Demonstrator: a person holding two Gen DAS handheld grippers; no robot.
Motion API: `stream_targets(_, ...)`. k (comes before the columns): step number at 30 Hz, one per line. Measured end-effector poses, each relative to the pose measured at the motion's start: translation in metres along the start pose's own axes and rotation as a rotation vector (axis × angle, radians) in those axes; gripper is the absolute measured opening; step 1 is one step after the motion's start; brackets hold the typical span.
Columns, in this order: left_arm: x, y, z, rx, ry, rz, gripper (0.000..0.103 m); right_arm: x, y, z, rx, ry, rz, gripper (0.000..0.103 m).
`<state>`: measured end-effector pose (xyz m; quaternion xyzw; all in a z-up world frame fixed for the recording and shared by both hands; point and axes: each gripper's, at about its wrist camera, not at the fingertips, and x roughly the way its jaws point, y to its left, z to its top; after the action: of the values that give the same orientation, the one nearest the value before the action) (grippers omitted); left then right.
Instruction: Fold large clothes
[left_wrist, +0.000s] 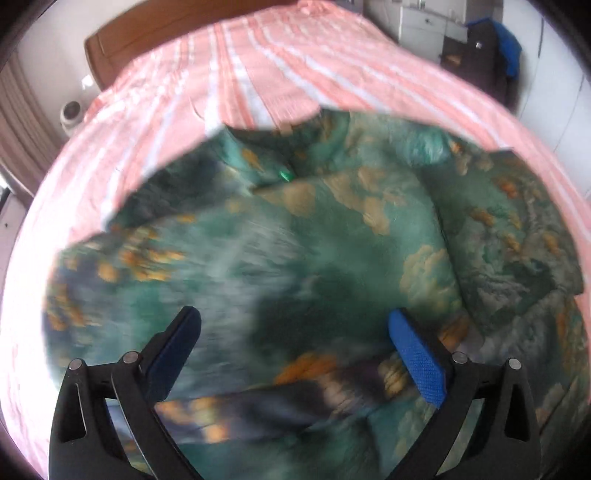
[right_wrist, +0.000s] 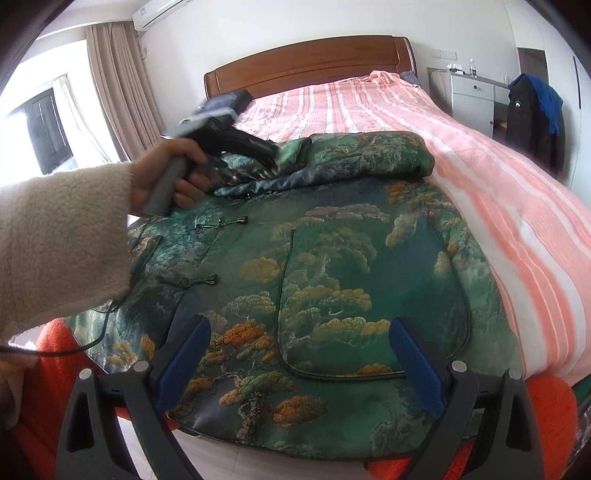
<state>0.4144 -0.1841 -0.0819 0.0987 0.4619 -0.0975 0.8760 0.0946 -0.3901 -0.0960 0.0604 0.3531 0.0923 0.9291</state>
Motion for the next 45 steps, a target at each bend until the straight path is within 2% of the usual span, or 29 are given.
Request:
stream_targets(4, -0.018, 0.056, -0.007, -0.091, -0.026, 0.031, 0.102, 0.002, 0.0, 0.0, -0.001, 0.0, 0.001, 0.097)
stream_targets(7, -0.008, 0.112, -0.014, -0.217, -0.008, 0.11, 0.102, 0.003, 0.001, 0.0, -0.009, -0.002, 0.0, 0.096)
stream_targets(9, 0.014, 0.16, -0.024, -0.345, 0.034, 0.17, 0.102, 0.004, 0.003, -0.001, -0.012, 0.001, -0.001, 0.097)
stream_targets(11, 0.047, 0.189, -0.036, -0.427, 0.126, 0.213, 0.103, 0.007, 0.003, -0.001, -0.014, 0.014, -0.001, 0.097)
stream_targets(13, 0.063, 0.202, -0.045, -0.481, 0.158, 0.112, 0.103, 0.013, 0.006, -0.002, -0.024, 0.037, -0.004, 0.097)
stream_targets(16, 0.043, 0.203, -0.044, -0.526, 0.119, 0.045, 0.101, 0.016, 0.011, -0.002, -0.04, 0.046, -0.016, 0.096)
stream_targets(19, 0.002, 0.194, -0.055, -0.458, 0.058, 0.005, 0.102, 0.01, 0.014, 0.0, -0.048, 0.024, -0.03, 0.097)
stream_targets(22, -0.026, 0.176, -0.073, -0.31, 0.029, 0.054, 0.102, 0.009, 0.017, 0.002, -0.052, 0.017, -0.029, 0.097)
stream_targets(24, -0.022, 0.161, -0.079, -0.224, 0.046, 0.123, 0.103, 0.013, 0.018, 0.002, -0.053, 0.028, -0.023, 0.096)
stream_targets(26, 0.004, 0.147, -0.08, -0.167, 0.118, 0.164, 0.103, 0.02, 0.022, 0.003, -0.052, 0.055, -0.01, 0.096)
stream_targets(28, 0.0, 0.149, -0.084, -0.171, 0.137, 0.185, 0.103, 0.021, 0.026, 0.007, -0.048, 0.065, 0.01, 0.096)
stream_targets(31, -0.033, 0.14, -0.078, -0.175, 0.04, 0.186, 0.102, 0.003, 0.034, 0.018, -0.087, 0.014, -0.013, 0.096)
stream_targets(34, -0.079, 0.13, -0.077, -0.113, -0.06, 0.253, 0.102, -0.023, 0.036, 0.032, -0.16, -0.071, -0.083, 0.097)
stream_targets(37, -0.123, 0.127, -0.081, -0.071, -0.133, 0.314, 0.102, -0.031, 0.03, 0.046, -0.182, -0.092, -0.116, 0.097)
stream_targets(42, -0.173, 0.147, -0.088, -0.039, -0.212, 0.385, 0.102, -0.034, 0.027, 0.067, -0.182, -0.117, -0.11, 0.097)
stream_targets(45, -0.183, 0.151, -0.089, -0.027, -0.233, 0.409, 0.102, -0.034, 0.027, 0.079, -0.15, -0.131, -0.081, 0.097)
